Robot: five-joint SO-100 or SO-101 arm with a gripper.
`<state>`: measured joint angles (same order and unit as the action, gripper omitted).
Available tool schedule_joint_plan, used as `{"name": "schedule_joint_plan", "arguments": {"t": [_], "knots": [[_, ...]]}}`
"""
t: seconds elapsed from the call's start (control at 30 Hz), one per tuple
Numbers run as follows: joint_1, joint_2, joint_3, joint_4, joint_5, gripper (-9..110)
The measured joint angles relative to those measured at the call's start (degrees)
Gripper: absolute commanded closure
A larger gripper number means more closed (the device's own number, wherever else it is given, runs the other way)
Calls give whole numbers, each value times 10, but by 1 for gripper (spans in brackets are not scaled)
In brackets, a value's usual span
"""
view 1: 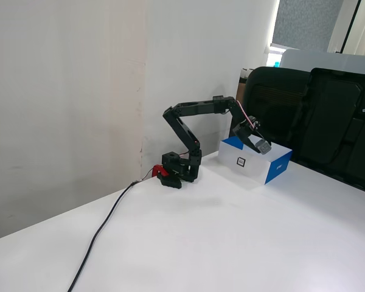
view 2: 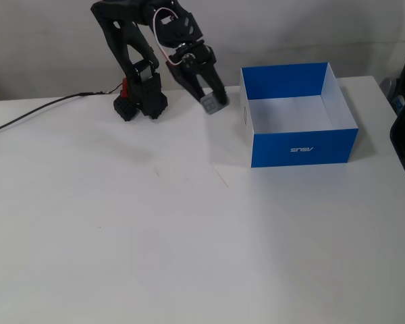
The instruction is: Grasp the gray block and put it in the box.
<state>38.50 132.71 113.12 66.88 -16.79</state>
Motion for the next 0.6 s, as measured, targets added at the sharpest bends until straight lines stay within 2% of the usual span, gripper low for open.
{"name": "schedule_joint_plan", "arguments": {"t": [0.6], "knots": [[167,-110,1,-102,18,101]]}}
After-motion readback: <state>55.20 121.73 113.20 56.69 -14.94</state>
